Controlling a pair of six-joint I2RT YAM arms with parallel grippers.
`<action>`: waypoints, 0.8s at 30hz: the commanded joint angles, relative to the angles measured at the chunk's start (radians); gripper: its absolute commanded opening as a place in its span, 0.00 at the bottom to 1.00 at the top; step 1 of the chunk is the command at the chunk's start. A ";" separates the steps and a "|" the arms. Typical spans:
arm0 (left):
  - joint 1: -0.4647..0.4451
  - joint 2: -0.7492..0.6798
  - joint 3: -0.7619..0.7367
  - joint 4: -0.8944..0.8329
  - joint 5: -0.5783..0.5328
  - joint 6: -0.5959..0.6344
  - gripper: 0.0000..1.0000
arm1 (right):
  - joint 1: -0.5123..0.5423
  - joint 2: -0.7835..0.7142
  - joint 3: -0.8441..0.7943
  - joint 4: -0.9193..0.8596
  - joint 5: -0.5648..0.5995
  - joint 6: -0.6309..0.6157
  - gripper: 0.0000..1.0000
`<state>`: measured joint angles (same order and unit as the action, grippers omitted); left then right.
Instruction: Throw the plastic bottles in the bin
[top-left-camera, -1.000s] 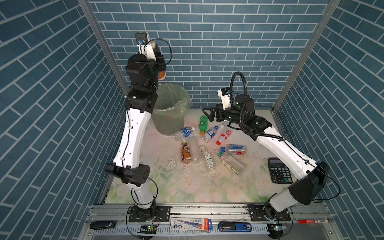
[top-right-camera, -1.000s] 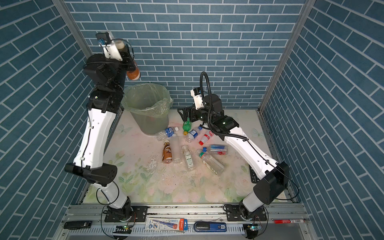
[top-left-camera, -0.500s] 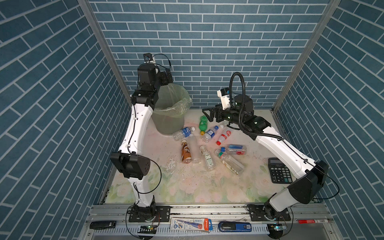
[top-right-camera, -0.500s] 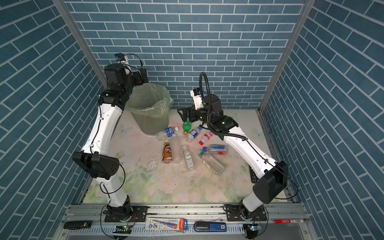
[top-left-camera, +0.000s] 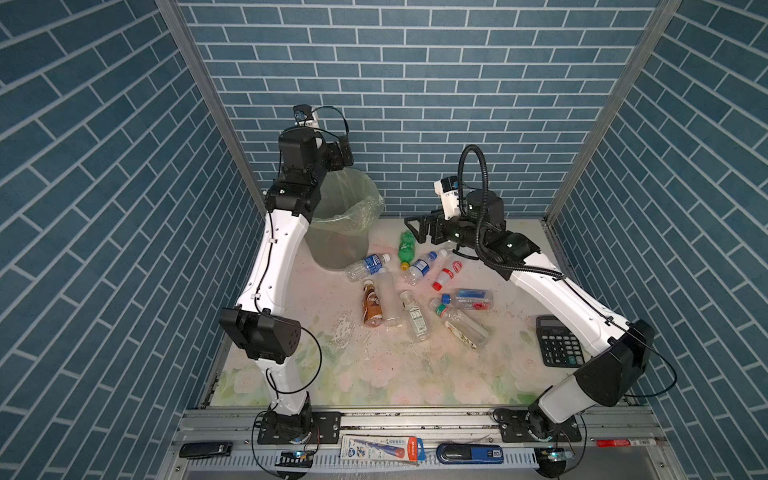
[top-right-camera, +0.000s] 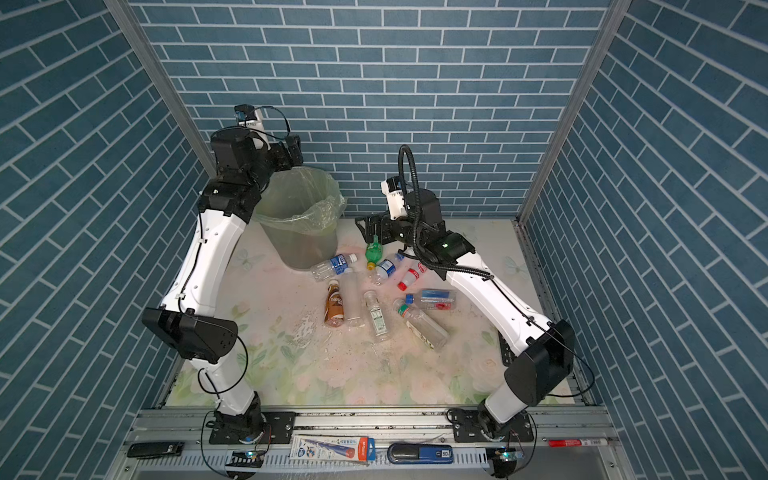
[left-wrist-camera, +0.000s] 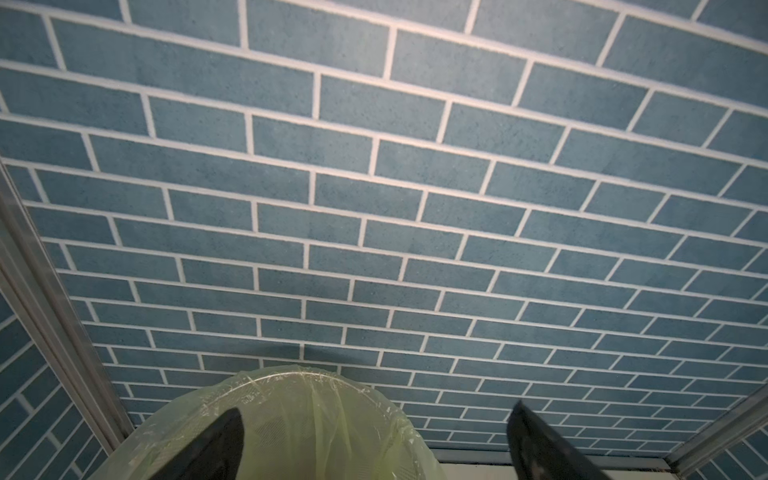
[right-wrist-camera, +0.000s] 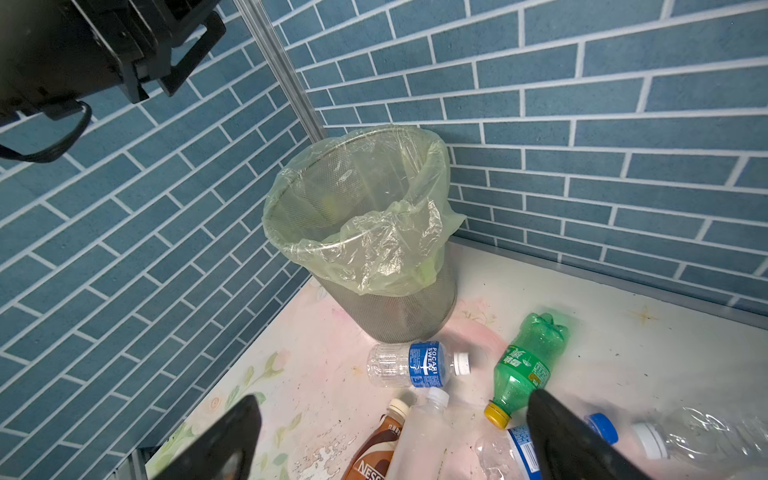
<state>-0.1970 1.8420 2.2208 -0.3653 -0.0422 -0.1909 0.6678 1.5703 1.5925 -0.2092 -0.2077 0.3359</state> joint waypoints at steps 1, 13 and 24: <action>-0.041 -0.041 0.000 -0.023 0.021 0.030 0.99 | 0.007 -0.021 -0.012 -0.024 0.061 0.014 0.99; -0.228 -0.104 -0.174 -0.024 0.150 -0.056 0.99 | -0.053 -0.122 -0.159 -0.112 0.259 0.076 0.99; -0.391 -0.199 -0.584 0.150 0.216 -0.288 0.99 | -0.217 -0.171 -0.355 -0.189 0.326 0.259 0.99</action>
<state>-0.5644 1.6844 1.7061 -0.3008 0.1341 -0.3836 0.4698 1.4246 1.2823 -0.3599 0.0803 0.5133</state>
